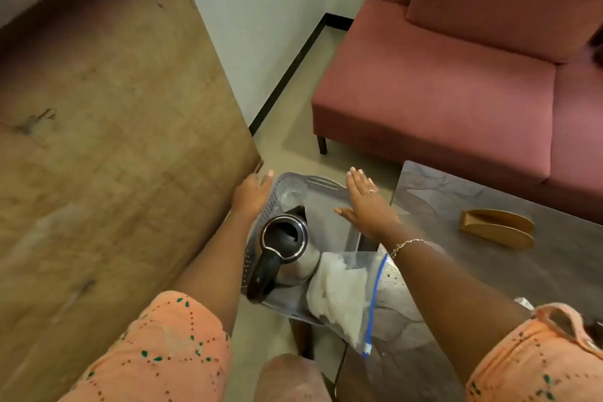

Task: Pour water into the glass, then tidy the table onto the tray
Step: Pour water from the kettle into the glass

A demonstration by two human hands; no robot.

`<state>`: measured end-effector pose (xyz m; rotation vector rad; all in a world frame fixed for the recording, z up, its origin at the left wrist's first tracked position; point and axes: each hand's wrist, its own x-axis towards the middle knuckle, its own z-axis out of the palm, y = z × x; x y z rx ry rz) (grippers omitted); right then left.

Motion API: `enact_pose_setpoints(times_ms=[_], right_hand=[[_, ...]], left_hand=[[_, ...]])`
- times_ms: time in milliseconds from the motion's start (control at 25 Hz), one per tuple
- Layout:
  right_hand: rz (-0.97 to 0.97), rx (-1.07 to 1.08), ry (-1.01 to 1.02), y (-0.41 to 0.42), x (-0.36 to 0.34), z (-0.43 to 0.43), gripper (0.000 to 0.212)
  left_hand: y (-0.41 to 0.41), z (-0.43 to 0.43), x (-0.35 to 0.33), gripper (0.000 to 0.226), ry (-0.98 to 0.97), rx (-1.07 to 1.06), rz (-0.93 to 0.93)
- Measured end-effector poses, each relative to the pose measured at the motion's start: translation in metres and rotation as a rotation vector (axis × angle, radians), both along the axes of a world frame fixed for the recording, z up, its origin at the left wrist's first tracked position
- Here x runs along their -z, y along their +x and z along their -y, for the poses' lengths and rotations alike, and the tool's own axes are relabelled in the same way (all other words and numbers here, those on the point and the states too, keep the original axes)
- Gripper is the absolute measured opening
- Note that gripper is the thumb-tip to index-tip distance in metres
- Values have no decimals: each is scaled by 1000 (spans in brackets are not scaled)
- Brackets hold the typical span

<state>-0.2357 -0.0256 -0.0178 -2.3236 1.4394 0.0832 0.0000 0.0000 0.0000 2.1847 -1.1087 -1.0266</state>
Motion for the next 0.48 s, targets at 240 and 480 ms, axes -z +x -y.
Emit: enact_pose_setpoints(times_ms=[240, 480], right_hand=[[11, -69, 240, 45, 45, 32, 76], [-42, -72, 297, 80, 80, 59, 87]], left_hand=[[20, 28, 40, 69, 198, -87, -303], [23, 50, 79, 76, 347, -92, -450]])
